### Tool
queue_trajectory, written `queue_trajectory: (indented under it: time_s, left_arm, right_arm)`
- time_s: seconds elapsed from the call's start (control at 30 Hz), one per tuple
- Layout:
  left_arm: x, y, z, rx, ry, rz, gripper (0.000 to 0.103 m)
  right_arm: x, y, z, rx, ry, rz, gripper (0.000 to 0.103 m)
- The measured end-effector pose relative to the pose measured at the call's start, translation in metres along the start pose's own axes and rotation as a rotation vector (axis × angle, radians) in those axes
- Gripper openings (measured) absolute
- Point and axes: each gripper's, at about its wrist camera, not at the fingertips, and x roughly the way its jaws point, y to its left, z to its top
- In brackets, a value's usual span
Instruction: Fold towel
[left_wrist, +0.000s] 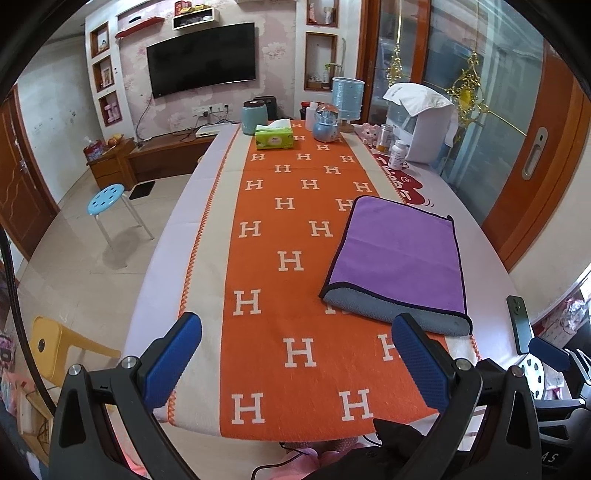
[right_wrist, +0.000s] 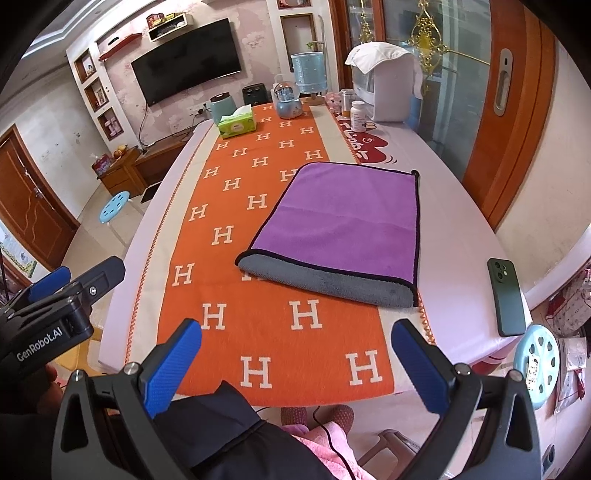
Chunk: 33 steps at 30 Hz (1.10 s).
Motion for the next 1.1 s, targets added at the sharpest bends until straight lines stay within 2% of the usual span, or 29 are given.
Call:
queue_trajectory:
  time_s: [0.4,0.87,1.1]
  left_arm:
    - [0.016,-0.001,0.011,0.102,-0.003,-0.071,0.102]
    - [0.041,-0.015,0.012,0.188,0.078,-0.137,0.102]
    - [0.058,-0.029,0.017,0.246,0.112,-0.183,0.102]
  right_arm:
    - [0.008,0.014,-0.008,0.061,-0.051,-0.056,0.102]
    - [0.015,-0.012,-0.015,0.185,-0.046,-0.059,0.101]
    - [0.026,-0.032,-0.01,0.193,-0.046,-0.084,0.096]
